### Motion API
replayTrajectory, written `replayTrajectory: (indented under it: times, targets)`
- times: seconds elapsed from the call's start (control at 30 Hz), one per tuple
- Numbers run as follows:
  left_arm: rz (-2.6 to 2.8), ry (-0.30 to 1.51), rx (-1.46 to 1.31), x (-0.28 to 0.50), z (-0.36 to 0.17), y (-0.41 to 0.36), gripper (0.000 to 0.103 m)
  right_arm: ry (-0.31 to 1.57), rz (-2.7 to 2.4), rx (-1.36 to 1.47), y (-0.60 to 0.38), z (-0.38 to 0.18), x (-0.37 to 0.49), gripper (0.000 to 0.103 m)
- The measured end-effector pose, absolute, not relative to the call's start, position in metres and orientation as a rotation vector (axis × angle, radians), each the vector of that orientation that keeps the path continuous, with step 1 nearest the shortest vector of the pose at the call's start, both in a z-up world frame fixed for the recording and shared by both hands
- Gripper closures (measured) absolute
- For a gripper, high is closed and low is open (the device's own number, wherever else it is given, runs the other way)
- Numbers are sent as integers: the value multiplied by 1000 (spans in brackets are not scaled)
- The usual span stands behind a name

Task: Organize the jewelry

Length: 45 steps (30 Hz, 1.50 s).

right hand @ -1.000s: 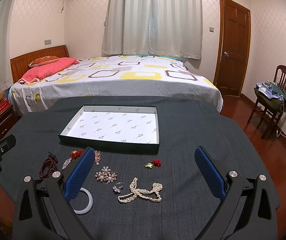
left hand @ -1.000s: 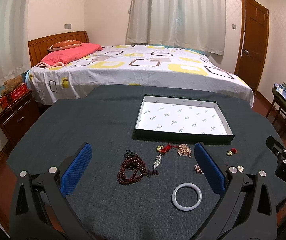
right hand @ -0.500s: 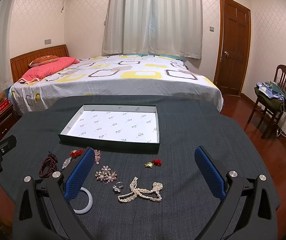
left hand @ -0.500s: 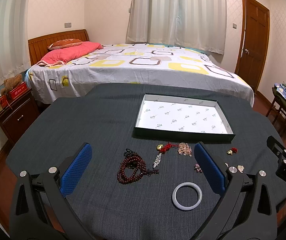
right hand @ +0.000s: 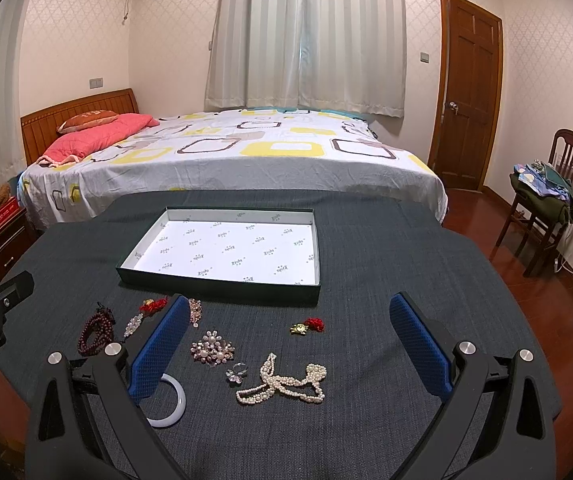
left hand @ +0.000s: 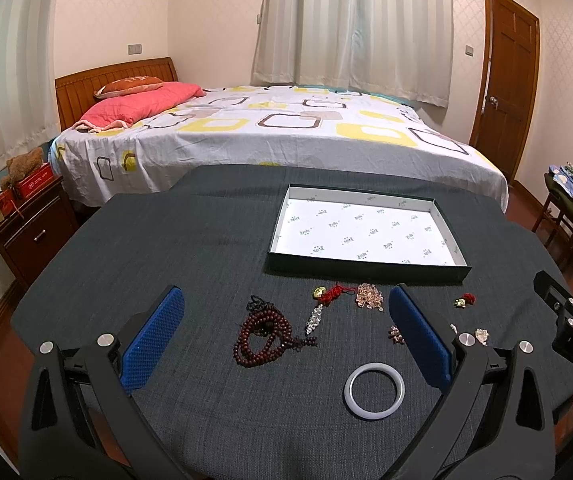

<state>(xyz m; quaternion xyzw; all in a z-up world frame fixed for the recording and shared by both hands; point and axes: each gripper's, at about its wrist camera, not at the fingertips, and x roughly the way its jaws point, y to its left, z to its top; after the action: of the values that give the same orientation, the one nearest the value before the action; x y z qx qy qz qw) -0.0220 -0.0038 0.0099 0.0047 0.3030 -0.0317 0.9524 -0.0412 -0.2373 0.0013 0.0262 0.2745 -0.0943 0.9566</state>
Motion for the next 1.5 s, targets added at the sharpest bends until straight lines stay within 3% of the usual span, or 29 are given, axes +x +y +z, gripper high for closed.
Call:
replayTrajectory:
  times: [0.97, 1.5]
  targets:
    - [-69, 656, 26, -15, -9, -2, 3, 599, -185, 62, -236, -22, -31, 6]
    - [-62, 907, 42, 35, -104, 24, 3, 759, -141, 145, -255, -96, 0, 6]
